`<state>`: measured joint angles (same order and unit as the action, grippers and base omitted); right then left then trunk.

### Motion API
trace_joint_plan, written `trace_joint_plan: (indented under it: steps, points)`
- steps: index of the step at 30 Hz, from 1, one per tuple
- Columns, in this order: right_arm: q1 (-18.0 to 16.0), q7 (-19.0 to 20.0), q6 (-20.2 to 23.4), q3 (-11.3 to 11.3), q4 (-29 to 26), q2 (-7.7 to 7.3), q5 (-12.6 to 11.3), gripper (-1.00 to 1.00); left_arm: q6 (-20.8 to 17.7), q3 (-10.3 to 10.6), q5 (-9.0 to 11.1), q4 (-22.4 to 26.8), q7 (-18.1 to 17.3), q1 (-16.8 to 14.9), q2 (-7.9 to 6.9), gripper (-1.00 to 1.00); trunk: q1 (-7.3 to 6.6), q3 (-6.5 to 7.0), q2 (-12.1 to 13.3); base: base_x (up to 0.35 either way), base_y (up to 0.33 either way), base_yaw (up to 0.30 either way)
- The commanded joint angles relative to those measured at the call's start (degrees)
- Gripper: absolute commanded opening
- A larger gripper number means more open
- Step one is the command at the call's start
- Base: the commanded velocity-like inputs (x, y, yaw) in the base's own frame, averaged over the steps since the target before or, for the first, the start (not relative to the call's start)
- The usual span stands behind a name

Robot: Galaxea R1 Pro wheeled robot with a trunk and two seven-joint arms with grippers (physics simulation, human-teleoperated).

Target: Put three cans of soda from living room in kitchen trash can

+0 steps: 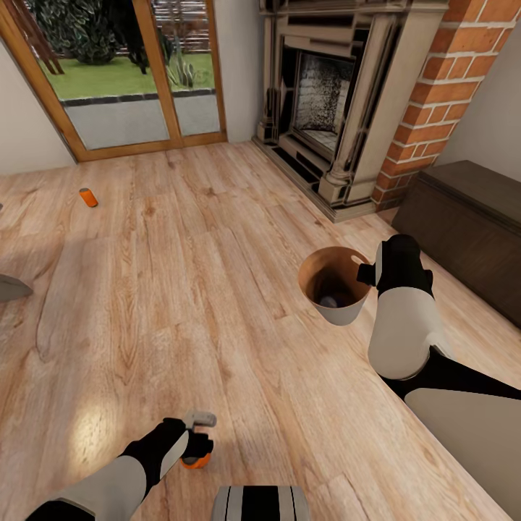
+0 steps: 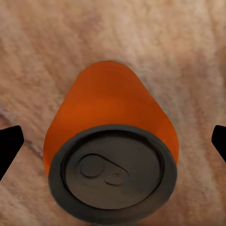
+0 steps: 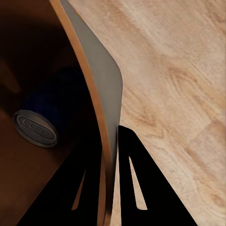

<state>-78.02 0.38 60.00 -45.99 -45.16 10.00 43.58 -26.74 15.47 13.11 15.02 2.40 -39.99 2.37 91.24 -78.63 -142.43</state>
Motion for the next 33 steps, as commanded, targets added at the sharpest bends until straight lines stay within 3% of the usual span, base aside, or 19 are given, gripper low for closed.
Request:
trace_joint_plan:
  steps: [1,10,33]
  points:
    - [-0.03,0.21,0.0,0.01,-0.02,0.0,-0.63,-1.0,-0.03,0.0,0.0,-0.2,0.0,0.0,0.0,1.0,-0.01,0.01,0.0,0.0,0.0,0.0]
    - [-0.03,0.21,0.0,0.02,-0.02,-0.03,-0.61,-1.0,-0.07,-0.09,0.05,-2.49,0.05,0.0,0.04,1.0,-0.01,0.01,0.0,0.0,0.0,0.0]
    - [-0.03,0.23,0.0,0.02,-0.02,-0.06,-0.6,-1.0,0.52,-0.29,0.39,-2.72,-0.16,0.0,0.01,1.0,-0.01,0.01,0.0,0.0,0.0,0.0]
